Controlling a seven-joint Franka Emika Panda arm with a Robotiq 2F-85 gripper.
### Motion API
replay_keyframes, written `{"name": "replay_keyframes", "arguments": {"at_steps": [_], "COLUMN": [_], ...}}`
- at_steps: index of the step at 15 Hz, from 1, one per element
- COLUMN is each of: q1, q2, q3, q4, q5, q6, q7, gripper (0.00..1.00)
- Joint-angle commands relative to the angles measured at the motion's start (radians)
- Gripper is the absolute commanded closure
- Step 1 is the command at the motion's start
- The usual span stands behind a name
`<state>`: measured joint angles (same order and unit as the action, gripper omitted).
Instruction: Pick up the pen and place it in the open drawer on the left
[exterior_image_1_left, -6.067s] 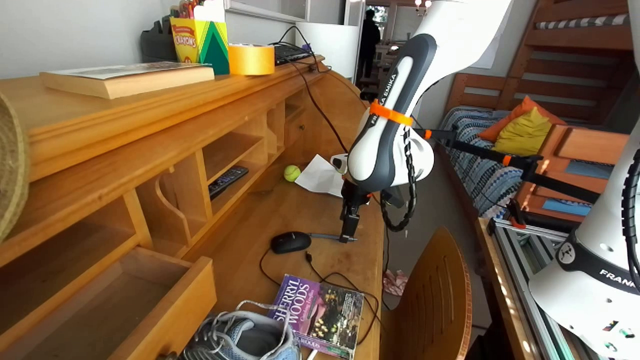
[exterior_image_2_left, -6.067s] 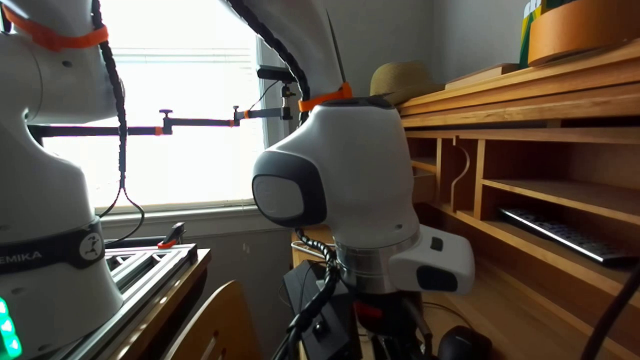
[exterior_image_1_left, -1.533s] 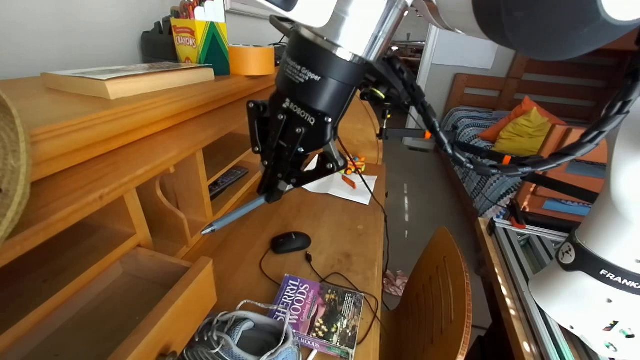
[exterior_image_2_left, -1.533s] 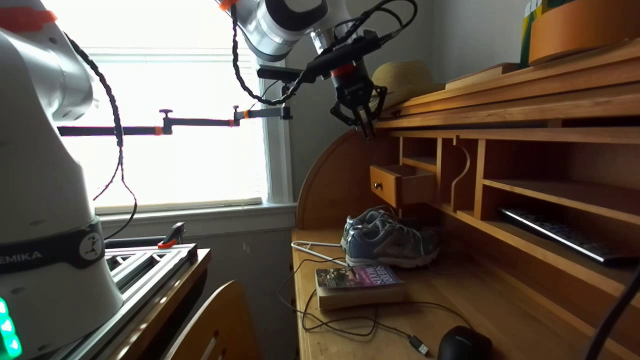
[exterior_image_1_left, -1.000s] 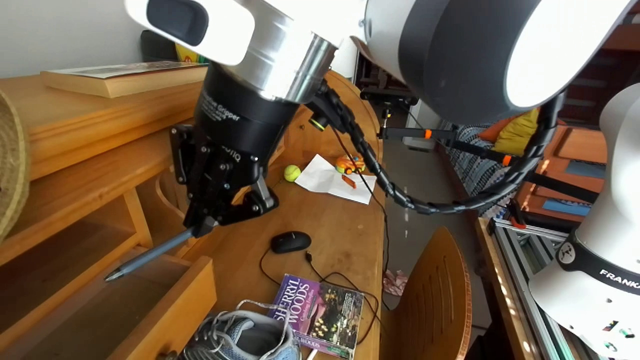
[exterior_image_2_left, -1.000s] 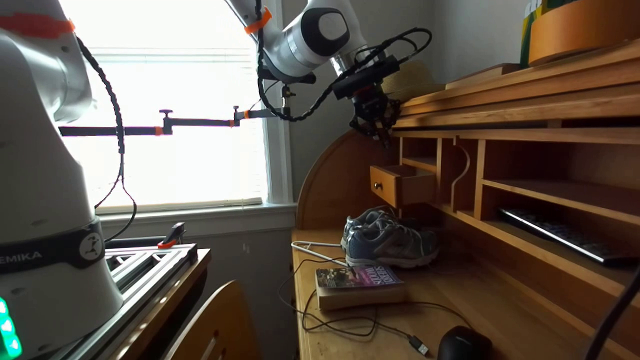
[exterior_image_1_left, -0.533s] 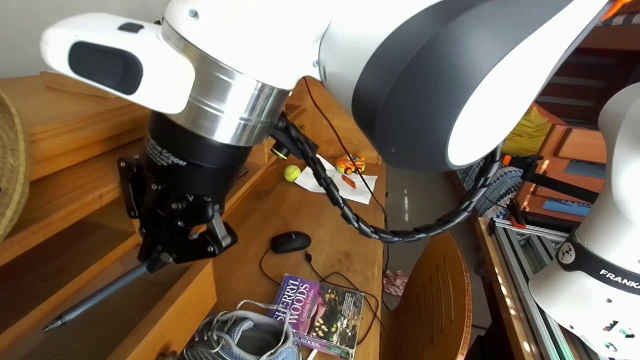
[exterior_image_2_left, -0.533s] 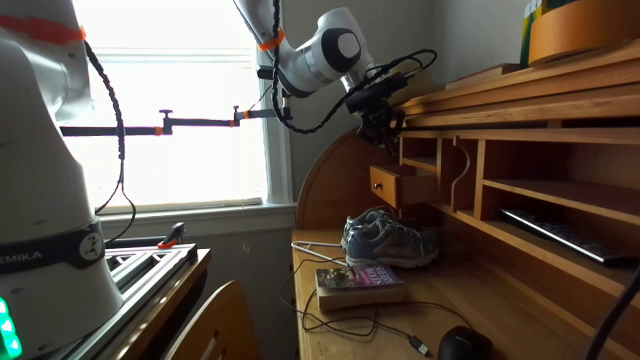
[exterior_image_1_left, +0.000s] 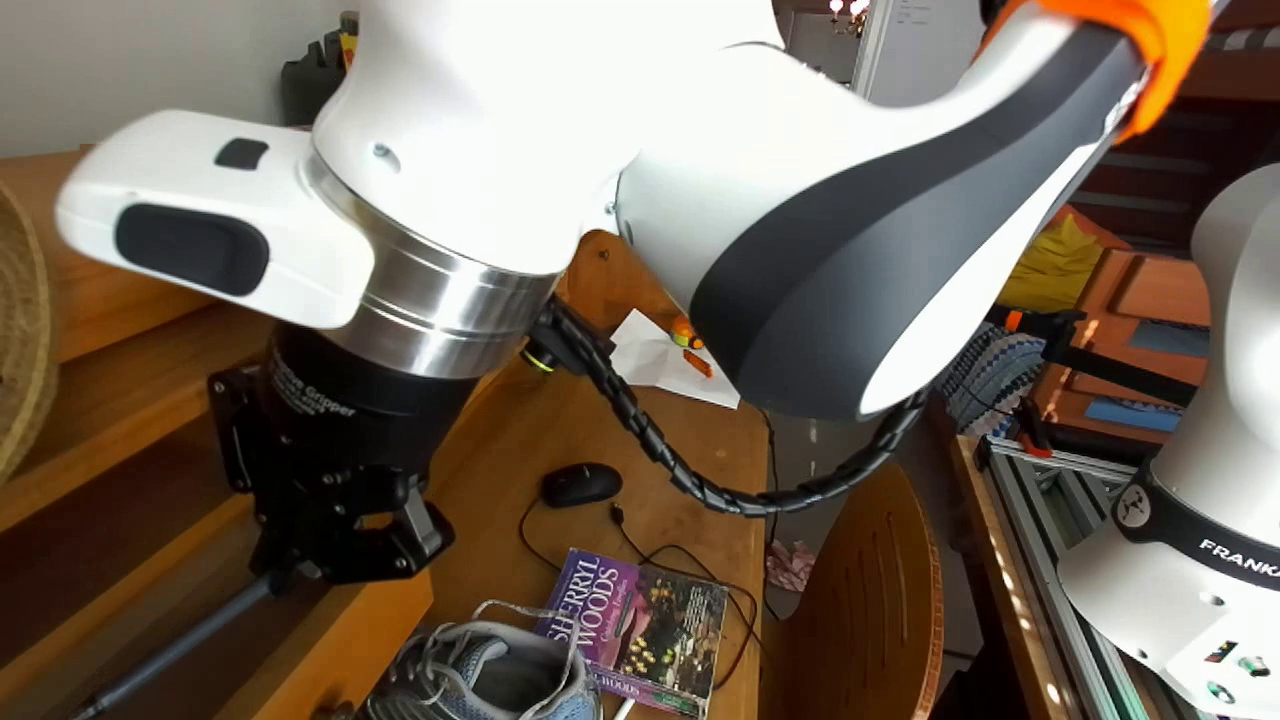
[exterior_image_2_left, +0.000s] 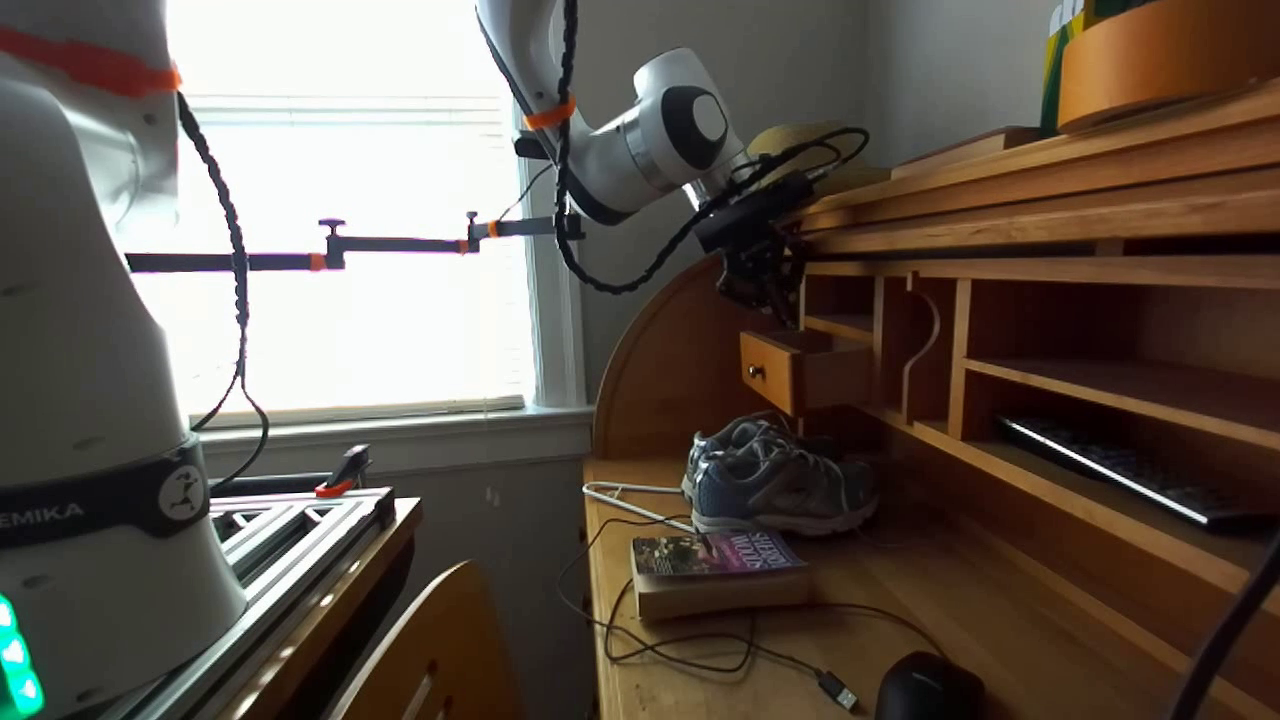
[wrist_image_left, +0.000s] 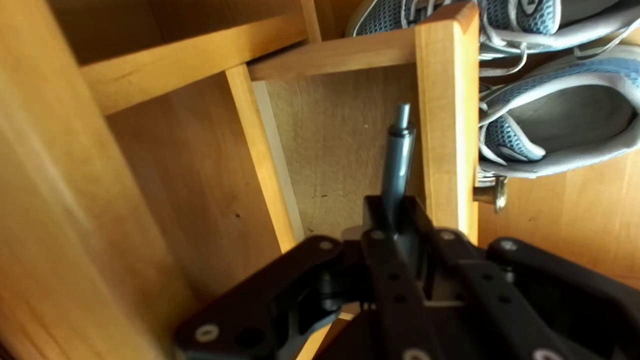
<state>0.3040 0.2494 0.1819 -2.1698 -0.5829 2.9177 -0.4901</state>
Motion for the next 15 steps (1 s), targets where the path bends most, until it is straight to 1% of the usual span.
{"name": "replay_keyframes", "arguments": {"at_steps": [1, 3, 4, 5, 6, 7, 11, 13, 14, 15], "q1": [0.034, 0.044, 0.052, 0.063, 0.070, 0.073, 0.094, 0.120, 0.143, 0.151], "q2": [0.062, 0.074, 0.078, 0.080, 0.082, 0.078, 0.035, 0.006, -0.017, -0.035], "q3": [-0.042, -0.052, -0.060, -0.076, -0.085, -0.088, -0.104, -0.133, -0.154, -0.155], "q4": [0.058, 0.065, 0.066, 0.068, 0.068, 0.061, 0.024, 0.009, -0.001, -0.017], "q5": [-0.075, -0.090, -0.100, -0.121, -0.134, -0.139, -0.170, -0.198, -0.207, -0.193], "q6": [0.044, 0.058, 0.064, 0.075, 0.082, 0.089, 0.121, 0.132, 0.114, 0.093], "q7": [0.050, 0.057, 0.063, 0.078, 0.084, 0.084, 0.093, 0.144, 0.210, 0.250], "gripper": [0.97, 0.97, 0.88, 0.63, 0.62, 0.59, 0.30, 0.14, 0.05, 0.01]}}
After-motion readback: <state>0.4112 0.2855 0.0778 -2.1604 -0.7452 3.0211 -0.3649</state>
